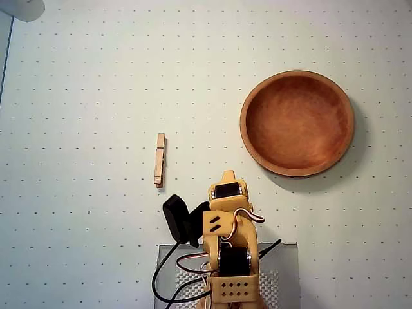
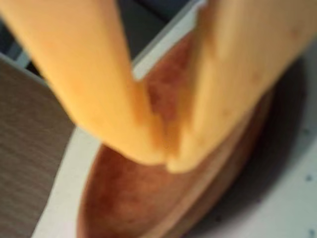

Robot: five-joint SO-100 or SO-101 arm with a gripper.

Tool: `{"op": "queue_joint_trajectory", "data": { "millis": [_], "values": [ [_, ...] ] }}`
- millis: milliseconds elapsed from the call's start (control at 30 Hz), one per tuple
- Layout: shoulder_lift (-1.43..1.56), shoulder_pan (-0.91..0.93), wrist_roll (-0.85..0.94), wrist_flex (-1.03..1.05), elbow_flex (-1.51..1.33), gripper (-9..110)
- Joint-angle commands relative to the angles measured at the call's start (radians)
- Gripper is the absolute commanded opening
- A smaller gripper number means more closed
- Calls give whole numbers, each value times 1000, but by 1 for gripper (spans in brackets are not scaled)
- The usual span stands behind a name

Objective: Grasp a clothespin and put it in the bowl.

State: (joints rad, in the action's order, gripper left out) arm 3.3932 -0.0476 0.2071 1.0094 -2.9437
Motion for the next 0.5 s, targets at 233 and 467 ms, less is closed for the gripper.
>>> {"op": "queue_joint_trajectory", "data": {
  "millis": [233,467],
  "values": [
    [-377,2,80,0,419,-3],
    [-693,0,133,3,649,-3]
  ]
}}
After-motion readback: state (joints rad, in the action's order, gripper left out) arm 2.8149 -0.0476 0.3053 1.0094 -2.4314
